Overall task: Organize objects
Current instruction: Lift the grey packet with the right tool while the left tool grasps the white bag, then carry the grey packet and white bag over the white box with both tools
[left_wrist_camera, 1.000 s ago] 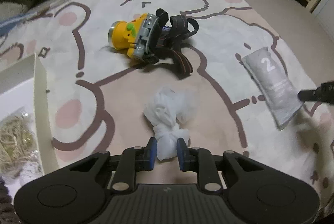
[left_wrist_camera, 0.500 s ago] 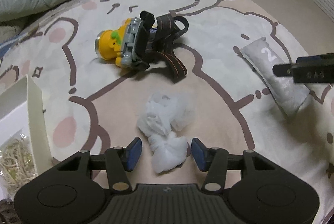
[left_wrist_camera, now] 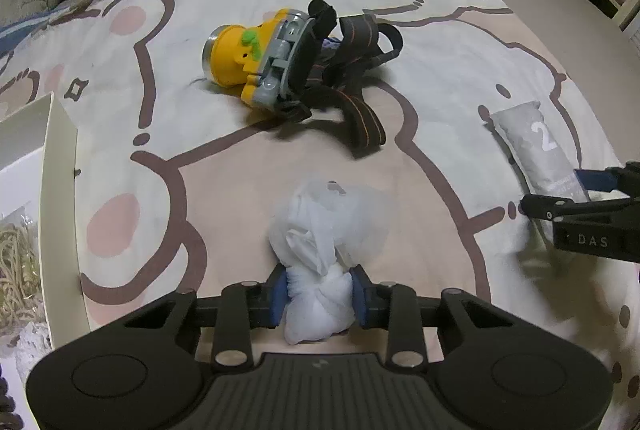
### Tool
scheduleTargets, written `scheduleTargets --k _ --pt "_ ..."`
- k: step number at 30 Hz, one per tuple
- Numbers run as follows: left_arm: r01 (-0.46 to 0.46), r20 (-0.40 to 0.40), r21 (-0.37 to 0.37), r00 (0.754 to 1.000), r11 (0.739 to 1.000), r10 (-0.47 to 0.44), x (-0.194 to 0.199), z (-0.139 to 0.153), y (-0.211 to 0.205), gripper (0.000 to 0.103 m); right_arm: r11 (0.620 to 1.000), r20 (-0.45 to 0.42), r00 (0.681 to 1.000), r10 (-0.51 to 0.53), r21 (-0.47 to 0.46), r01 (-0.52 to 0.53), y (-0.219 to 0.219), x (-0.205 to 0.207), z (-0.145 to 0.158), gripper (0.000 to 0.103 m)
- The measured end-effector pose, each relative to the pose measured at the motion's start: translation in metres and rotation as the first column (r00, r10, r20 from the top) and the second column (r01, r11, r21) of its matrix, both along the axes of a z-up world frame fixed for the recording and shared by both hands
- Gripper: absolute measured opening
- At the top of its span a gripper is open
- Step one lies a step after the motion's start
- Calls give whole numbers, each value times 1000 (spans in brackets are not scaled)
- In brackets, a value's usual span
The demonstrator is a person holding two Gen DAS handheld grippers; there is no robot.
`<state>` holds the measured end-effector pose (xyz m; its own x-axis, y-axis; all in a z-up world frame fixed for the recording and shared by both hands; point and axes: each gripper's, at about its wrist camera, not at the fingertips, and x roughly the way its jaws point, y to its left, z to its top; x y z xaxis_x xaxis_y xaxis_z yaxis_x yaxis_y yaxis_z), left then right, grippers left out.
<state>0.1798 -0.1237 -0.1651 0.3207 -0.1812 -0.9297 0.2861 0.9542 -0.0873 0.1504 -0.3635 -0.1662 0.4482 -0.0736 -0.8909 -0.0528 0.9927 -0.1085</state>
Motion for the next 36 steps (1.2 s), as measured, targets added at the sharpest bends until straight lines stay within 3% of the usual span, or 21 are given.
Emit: scheduleTargets --k 2,8,26,36 --pt "1 -3 -1 1000 1000 -1 0 0 1 32 1000 -4 1000 2 14 -2 -1 -1 2 58" --pt "-14 18 -6 1000 1000 14 -1 8 4 31 999 8 1000 -16 32 16 -3 -4 9 53" --pt "-110 200 -90 972 990 126 -9 70 33 31 989 189 980 -56 144 29 30 1 80 53" --pt "-182 284 -77 939 980 196 -21 94 91 31 979 249 968 -16 200 -35 86 9 106 53"
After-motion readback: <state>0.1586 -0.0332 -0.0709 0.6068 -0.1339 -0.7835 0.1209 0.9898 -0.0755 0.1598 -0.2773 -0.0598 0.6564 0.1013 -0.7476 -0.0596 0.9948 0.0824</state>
